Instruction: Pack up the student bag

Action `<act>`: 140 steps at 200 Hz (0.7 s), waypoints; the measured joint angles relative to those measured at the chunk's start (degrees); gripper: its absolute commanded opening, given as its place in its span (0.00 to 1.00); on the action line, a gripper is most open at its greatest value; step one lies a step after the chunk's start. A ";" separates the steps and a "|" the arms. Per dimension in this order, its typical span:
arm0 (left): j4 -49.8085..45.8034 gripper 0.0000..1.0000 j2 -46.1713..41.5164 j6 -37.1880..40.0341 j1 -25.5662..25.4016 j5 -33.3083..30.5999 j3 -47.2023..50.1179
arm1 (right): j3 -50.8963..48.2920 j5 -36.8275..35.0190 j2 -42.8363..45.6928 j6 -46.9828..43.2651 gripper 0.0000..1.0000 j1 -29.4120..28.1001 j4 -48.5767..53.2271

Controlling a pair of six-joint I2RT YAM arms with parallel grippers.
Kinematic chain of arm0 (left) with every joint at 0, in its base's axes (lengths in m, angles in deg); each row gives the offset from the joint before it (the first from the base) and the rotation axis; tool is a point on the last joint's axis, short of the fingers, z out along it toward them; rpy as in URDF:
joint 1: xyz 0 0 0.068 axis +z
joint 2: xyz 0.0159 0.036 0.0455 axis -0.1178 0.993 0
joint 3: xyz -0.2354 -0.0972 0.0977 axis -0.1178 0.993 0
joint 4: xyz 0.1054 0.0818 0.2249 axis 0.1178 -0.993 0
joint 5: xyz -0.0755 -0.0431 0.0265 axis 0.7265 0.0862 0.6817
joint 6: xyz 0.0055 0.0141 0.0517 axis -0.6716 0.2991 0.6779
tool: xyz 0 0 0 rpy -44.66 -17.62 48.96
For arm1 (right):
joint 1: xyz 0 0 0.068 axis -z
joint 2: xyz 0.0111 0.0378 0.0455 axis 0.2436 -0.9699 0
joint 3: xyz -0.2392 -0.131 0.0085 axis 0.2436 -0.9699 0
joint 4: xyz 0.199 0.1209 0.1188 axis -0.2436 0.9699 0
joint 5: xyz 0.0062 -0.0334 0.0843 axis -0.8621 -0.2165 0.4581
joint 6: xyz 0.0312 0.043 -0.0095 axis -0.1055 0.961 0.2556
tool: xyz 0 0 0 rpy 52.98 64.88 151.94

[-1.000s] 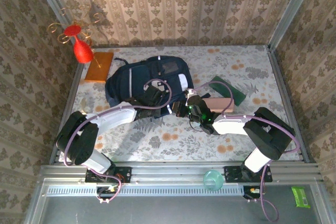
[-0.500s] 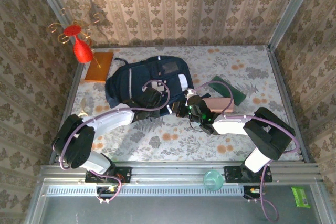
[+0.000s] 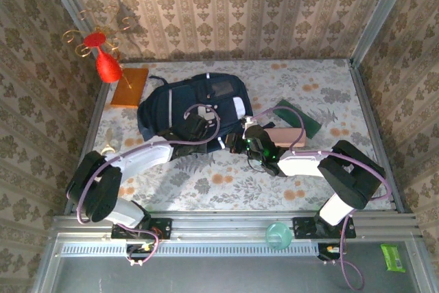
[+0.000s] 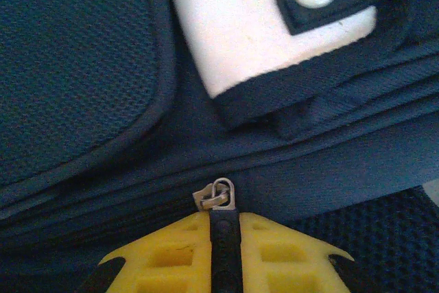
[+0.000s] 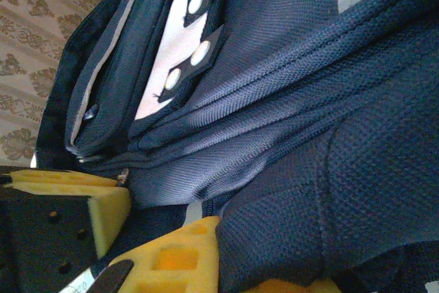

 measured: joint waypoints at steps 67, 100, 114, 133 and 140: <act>0.11 0.00 -3.67 1.68 4.44 3.61 2.36 | -0.57 -0.50 0.00 -0.92 0.01 1.27 -0.37; 0.66 0.00 -5.90 3.72 7.19 6.25 4.17 | -0.57 -0.37 0.00 -2.27 0.00 3.91 0.17; 0.61 0.00 -7.30 4.96 8.61 7.13 5.25 | -0.52 -0.17 0.00 -2.89 0.00 5.03 0.55; 0.70 0.00 -8.94 6.62 10.49 8.52 6.58 | 0.33 0.59 0.00 -3.87 0.00 6.51 1.88; 0.70 0.00 -9.35 7.21 11.10 8.98 7.04 | 0.85 1.05 0.00 -4.15 0.00 7.08 2.49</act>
